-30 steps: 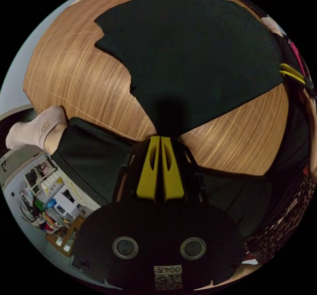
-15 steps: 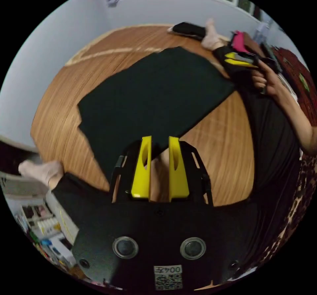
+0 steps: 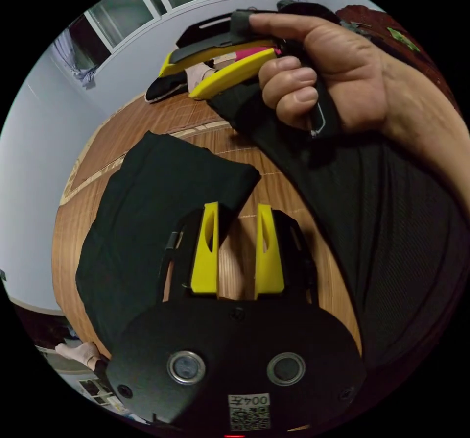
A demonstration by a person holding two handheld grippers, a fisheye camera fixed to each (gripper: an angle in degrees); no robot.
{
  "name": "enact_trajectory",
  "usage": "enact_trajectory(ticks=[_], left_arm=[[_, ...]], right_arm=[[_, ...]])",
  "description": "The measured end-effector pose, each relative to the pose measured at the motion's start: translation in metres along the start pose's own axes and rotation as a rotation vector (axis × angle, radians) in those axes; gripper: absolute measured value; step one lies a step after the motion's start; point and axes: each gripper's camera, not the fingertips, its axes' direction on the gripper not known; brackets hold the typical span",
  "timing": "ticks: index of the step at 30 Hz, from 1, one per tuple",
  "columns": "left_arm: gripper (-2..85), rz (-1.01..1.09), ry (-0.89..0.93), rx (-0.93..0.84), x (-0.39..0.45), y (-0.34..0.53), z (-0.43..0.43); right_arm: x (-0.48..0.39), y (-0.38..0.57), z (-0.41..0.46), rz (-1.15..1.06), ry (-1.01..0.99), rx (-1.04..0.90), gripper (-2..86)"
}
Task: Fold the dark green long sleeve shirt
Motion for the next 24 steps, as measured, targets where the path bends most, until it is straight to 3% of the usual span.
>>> enact_trajectory(ticks=[9, 15, 24], left_arm=[[9.3, -0.043, 0.017, -0.029, 0.008, -0.016, 0.015], [3.8, -0.231, 0.117, 0.051, -0.023, 0.008, -0.010], [2.6, -0.399, 0.266, 0.205, -0.067, 0.076, -0.087]], right_arm=[[0.027, -0.005, -0.009, 0.013, 0.016, 0.026, 13.7], [0.043, -0.014, 0.001, 0.048, 0.035, -0.008, 16.9], [0.058, -0.027, 0.055, 0.134, 0.139, -0.265, 20.6]])
